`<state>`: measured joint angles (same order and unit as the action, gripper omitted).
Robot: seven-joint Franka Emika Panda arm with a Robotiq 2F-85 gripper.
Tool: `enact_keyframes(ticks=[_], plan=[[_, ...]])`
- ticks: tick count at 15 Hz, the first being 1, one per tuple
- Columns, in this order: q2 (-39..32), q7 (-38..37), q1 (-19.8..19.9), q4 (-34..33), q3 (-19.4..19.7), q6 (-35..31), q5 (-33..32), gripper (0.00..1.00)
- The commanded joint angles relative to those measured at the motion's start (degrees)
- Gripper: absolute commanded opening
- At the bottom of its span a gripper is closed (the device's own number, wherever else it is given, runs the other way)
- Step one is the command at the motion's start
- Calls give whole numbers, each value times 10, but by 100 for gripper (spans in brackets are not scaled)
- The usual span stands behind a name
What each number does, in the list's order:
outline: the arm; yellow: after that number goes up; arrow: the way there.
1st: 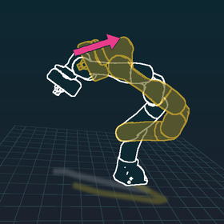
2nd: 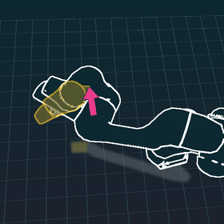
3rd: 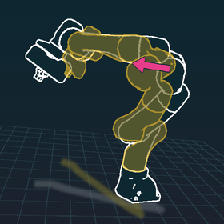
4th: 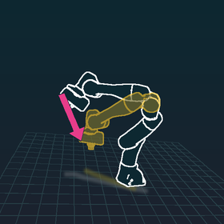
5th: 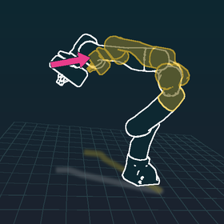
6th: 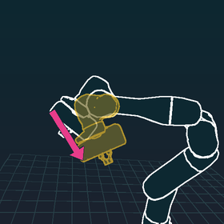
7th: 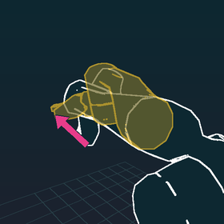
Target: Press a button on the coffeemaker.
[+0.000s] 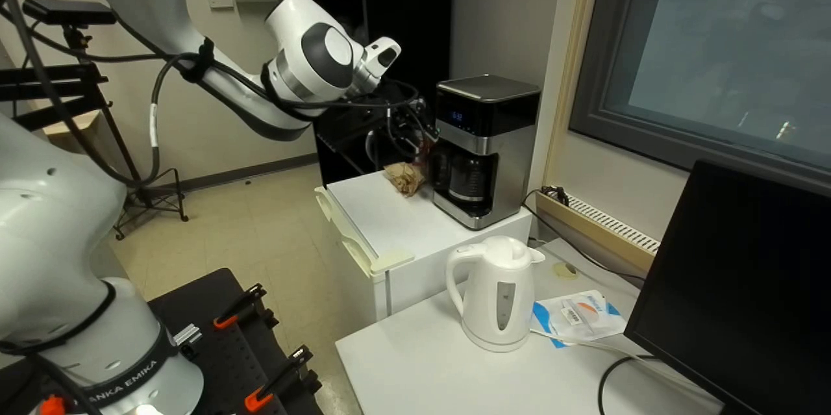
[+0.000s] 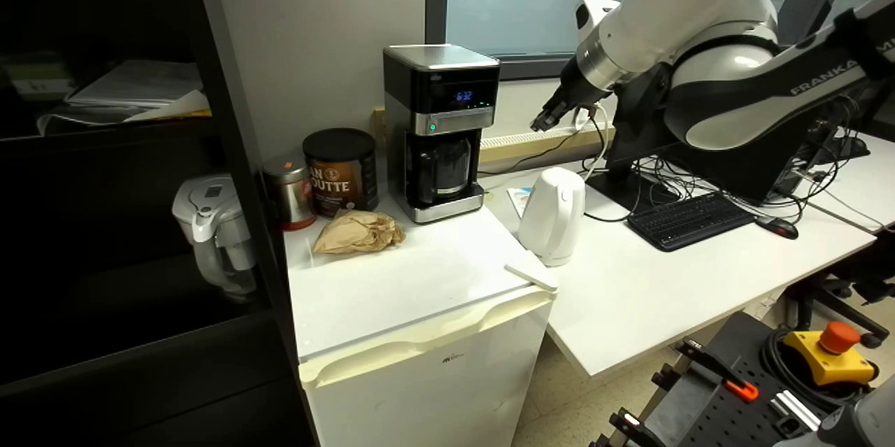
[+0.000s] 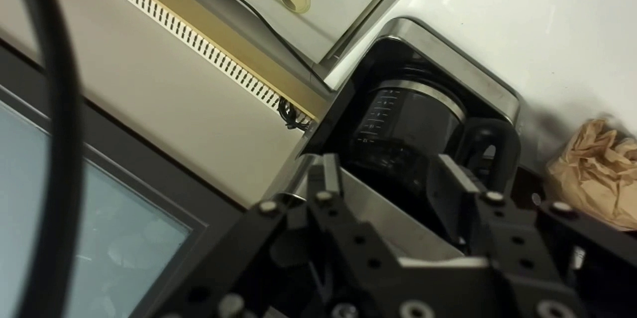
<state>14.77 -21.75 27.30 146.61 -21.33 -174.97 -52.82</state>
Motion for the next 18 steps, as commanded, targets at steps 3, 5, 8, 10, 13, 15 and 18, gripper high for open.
enact_keyframes(ticks=[3, 5, 8, 10, 13, 15, 18], plan=[[-1, -158, 81, -35, -92, -10, -138, 5], [-7, -217, 102, -51, -119, -4, -192, 0], [-20, -316, 131, -80, -155, 11, -286, 3], [-38, -380, 143, -100, -173, 28, -350, 4], [-84, -474, 146, -130, -189, 75, -450, 4], [-122, -524, 142, -144, -195, 117, -509, 4], [-181, -572, 137, -163, -197, 168, -573, 4]])
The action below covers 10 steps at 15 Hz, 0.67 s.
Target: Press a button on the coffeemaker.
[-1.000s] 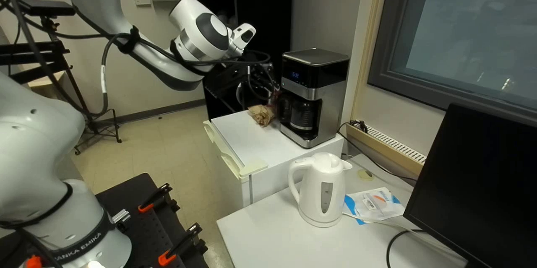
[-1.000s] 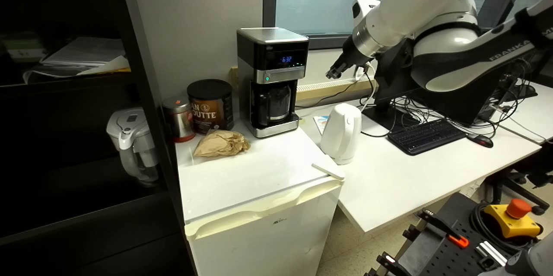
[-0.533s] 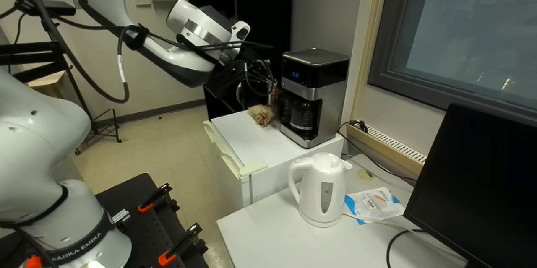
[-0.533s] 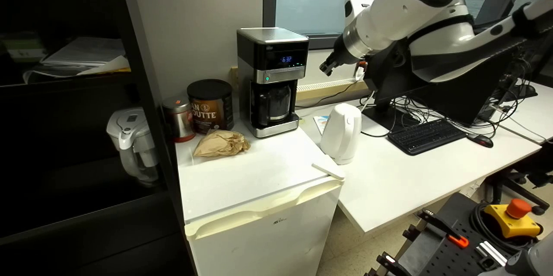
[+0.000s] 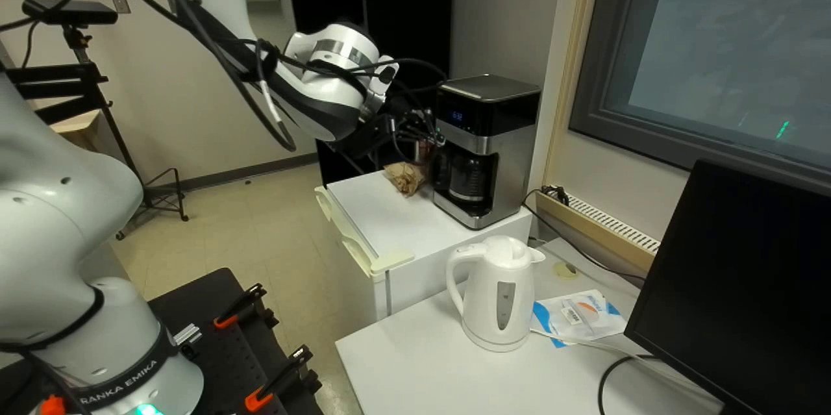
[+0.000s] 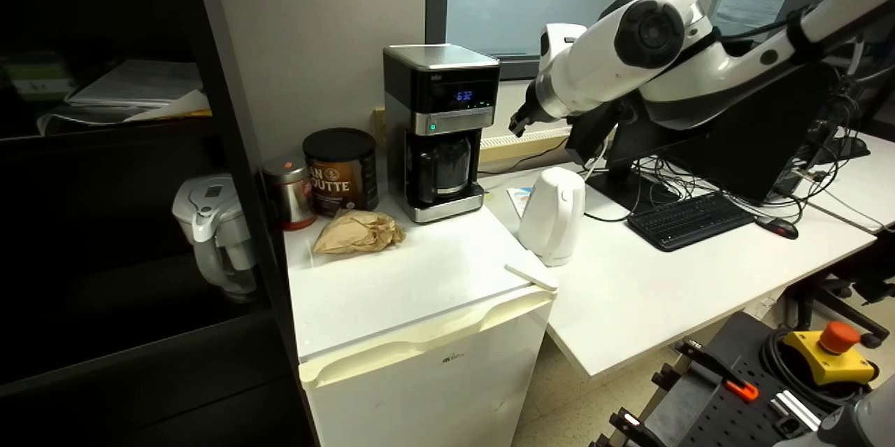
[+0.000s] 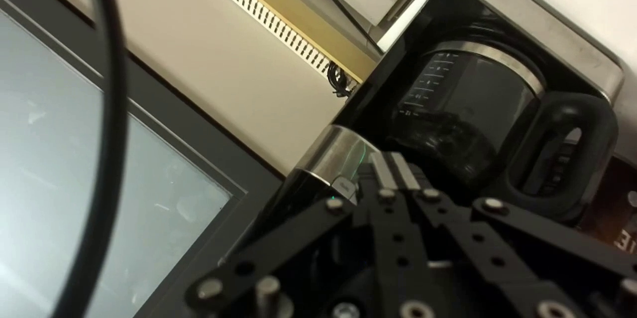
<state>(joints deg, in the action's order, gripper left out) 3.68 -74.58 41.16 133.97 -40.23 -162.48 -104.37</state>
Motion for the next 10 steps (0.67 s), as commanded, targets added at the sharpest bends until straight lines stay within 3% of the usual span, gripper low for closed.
enact_keyframes(ticks=[1, 10], plan=[[-89, -53, -4, -43, -7, 58, -72, 4], [-170, -100, -10, -104, -7, 96, -149, 4]])
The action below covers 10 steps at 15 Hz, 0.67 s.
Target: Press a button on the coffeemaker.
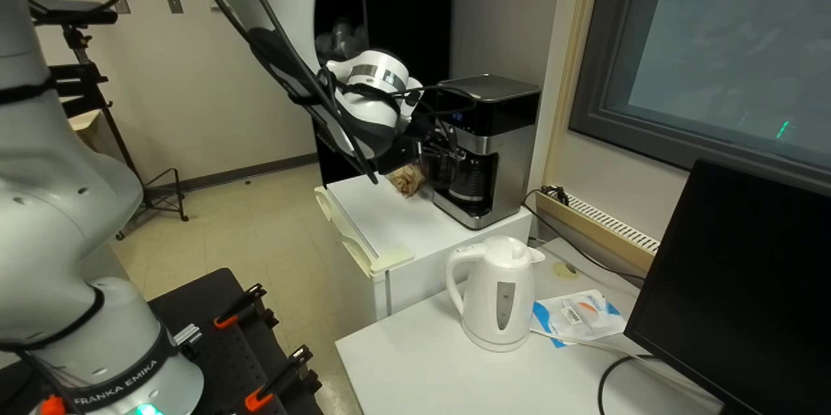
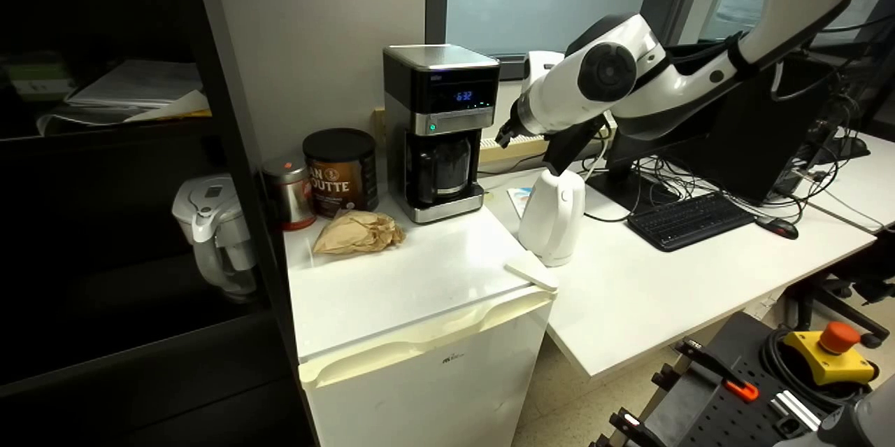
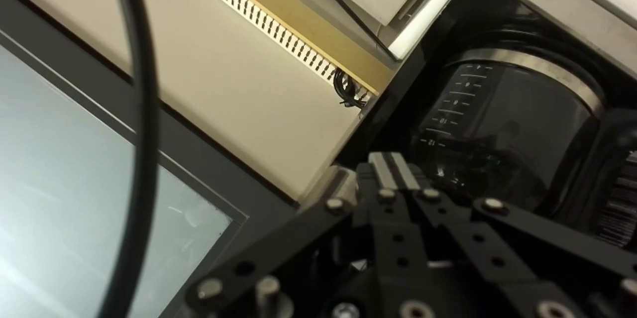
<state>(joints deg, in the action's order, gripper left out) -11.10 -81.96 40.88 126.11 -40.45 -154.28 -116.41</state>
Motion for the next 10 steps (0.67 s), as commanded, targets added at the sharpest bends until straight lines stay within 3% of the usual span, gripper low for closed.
enact_keyframes(ticks=[1, 10], plan=[[-22, -32, -7, -29, -6, 14, -35, 4], [-20, -72, -10, -45, -17, 14, -79, 4]])
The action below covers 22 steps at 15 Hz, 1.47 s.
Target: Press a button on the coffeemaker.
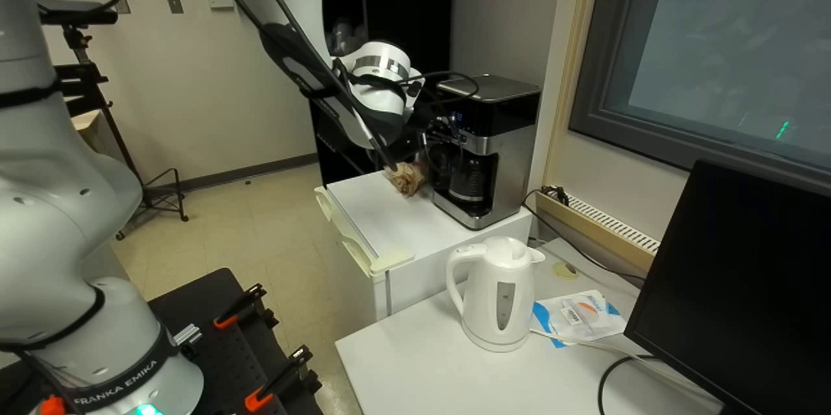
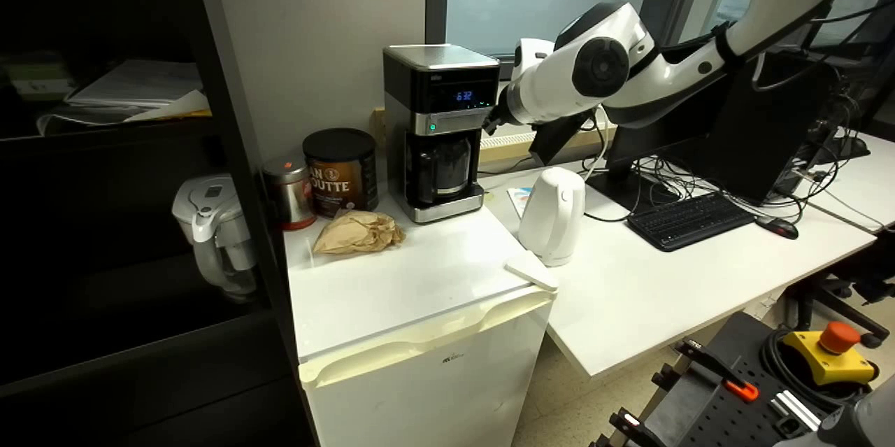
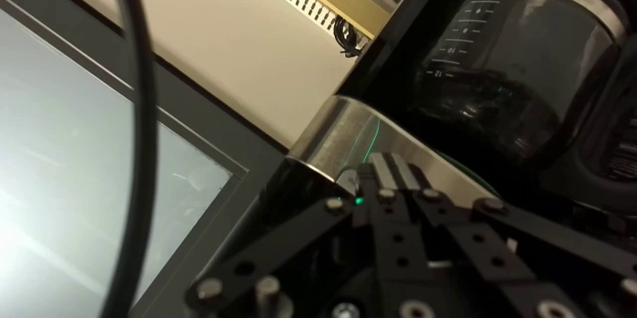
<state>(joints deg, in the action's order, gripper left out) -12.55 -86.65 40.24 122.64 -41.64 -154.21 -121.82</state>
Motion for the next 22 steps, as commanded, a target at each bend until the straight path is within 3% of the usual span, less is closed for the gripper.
enact_keyframes(ticks=[1, 10, 11, 12, 13, 14, 21, 22], plan=[[-7, -25, -4, -12, -5, 15, -27, 4], [-20, -27, -7, -21, -4, 40, -39, 4], [-8, -43, -98, -28, 93, 25, -35, 4], [-10, -45, -115, -31, 111, 25, -35, 4], [-26, -36, -59, -31, 51, 43, -37, 4], [-27, -39, -74, -33, 65, 43, -39, 4], [-13, -61, -69, -26, 61, 28, -46, 4], [7, -71, -157, -24, 158, -11, -28, 4]])
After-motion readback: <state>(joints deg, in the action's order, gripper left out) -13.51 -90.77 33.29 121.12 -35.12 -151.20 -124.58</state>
